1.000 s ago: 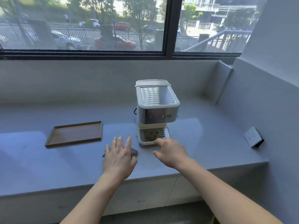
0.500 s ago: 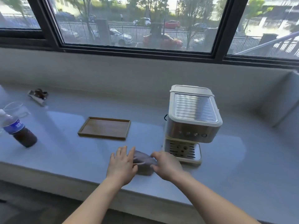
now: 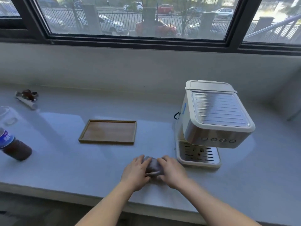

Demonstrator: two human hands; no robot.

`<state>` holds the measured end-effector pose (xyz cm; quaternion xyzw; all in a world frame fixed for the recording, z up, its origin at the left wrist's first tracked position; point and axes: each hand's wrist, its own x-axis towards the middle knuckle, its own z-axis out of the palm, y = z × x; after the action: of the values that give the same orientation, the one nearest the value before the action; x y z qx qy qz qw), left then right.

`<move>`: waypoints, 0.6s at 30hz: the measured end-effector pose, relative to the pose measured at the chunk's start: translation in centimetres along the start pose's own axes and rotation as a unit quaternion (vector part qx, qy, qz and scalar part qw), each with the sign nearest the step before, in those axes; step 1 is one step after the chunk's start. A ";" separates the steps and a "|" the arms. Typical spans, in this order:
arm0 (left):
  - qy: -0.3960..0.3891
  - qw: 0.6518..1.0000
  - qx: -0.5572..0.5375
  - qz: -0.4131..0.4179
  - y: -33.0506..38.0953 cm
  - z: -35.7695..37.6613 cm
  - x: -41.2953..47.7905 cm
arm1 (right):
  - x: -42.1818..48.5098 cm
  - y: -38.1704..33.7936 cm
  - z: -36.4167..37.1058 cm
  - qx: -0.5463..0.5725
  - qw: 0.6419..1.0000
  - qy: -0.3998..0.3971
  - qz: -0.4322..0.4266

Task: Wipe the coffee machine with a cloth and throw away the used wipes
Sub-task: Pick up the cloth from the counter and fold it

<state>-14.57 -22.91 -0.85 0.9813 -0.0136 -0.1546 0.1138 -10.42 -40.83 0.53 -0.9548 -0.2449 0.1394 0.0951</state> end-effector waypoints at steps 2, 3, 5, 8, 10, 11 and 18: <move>0.002 0.999 0.018 0.034 -0.8 0.4 0.4 | 0.2 -0.7 0.7 -0.025 1.000 -0.013 0.004; 0.007 0.998 0.025 0.050 -1.2 0.7 0.7 | 0.2 -0.9 1.0 -0.032 0.999 -0.011 0.007; 0.015 0.997 0.012 0.070 -1.7 0.8 1.4 | 0.5 -1.2 1.4 -0.023 0.999 0.004 0.026; 0.000 0.996 -0.021 0.091 -2.2 0.4 2.5 | 1.3 -1.9 1.5 0.000 0.998 0.021 0.056; -0.013 0.994 -0.023 0.104 -2.8 -0.3 3.1 | 2.0 -2.6 1.3 0.004 0.997 0.023 0.070; -0.015 0.993 -0.023 0.111 -3.4 -0.7 3.3 | 2.4 -3.1 1.2 0.009 0.997 0.023 0.073; 0.039 0.994 -0.032 0.092 -9.6 -4.9 4.7 | 8.0 -7.2 -1.0 0.034 0.997 0.069 0.013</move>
<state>-8.64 -12.74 0.08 0.9770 -0.0945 -0.1056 0.1592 -6.57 -30.77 1.49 -0.9615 -0.2204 0.0823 0.1421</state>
